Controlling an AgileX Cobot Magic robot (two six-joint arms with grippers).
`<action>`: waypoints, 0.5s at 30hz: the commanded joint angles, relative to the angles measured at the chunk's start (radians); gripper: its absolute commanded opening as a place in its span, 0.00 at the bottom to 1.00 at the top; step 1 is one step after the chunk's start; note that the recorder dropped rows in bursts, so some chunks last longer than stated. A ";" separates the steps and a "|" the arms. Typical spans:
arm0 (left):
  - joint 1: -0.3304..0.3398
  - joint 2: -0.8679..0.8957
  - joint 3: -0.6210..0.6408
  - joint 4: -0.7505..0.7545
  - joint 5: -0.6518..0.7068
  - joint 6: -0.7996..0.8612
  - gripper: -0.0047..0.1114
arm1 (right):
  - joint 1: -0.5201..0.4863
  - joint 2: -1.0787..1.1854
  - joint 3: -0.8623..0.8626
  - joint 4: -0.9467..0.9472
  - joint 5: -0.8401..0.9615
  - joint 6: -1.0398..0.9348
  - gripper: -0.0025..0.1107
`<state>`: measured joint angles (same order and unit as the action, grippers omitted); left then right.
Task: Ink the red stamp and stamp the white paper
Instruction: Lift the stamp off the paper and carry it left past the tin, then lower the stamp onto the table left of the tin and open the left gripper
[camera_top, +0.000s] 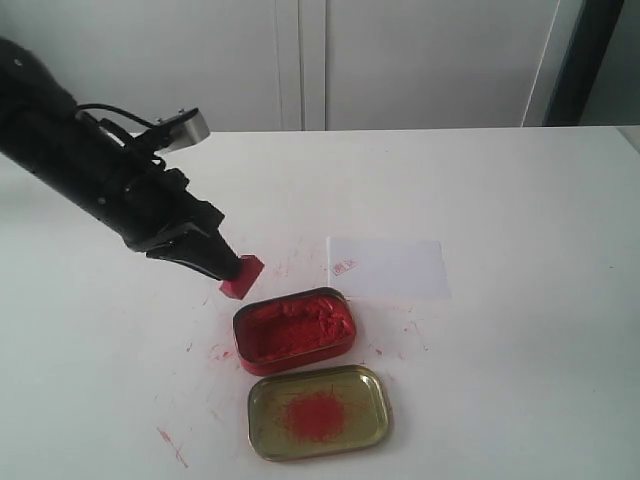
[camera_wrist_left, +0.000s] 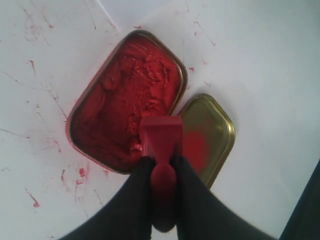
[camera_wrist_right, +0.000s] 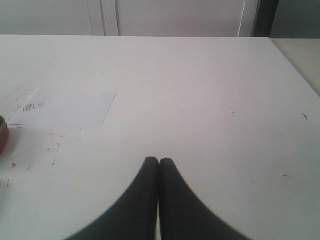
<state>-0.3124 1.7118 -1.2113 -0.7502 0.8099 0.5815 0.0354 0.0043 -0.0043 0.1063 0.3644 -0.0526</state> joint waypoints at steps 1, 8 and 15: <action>0.079 -0.014 0.092 -0.155 -0.050 0.137 0.04 | 0.003 -0.004 0.004 -0.002 -0.013 0.005 0.02; 0.188 -0.013 0.251 -0.489 -0.041 0.433 0.04 | 0.003 -0.004 0.004 -0.002 -0.013 0.005 0.02; 0.211 0.001 0.333 -0.478 -0.111 0.448 0.04 | 0.003 -0.004 0.004 -0.002 -0.013 0.005 0.02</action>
<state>-0.1048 1.7101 -0.8988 -1.2120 0.7054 1.0159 0.0354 0.0043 -0.0043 0.1063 0.3644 -0.0526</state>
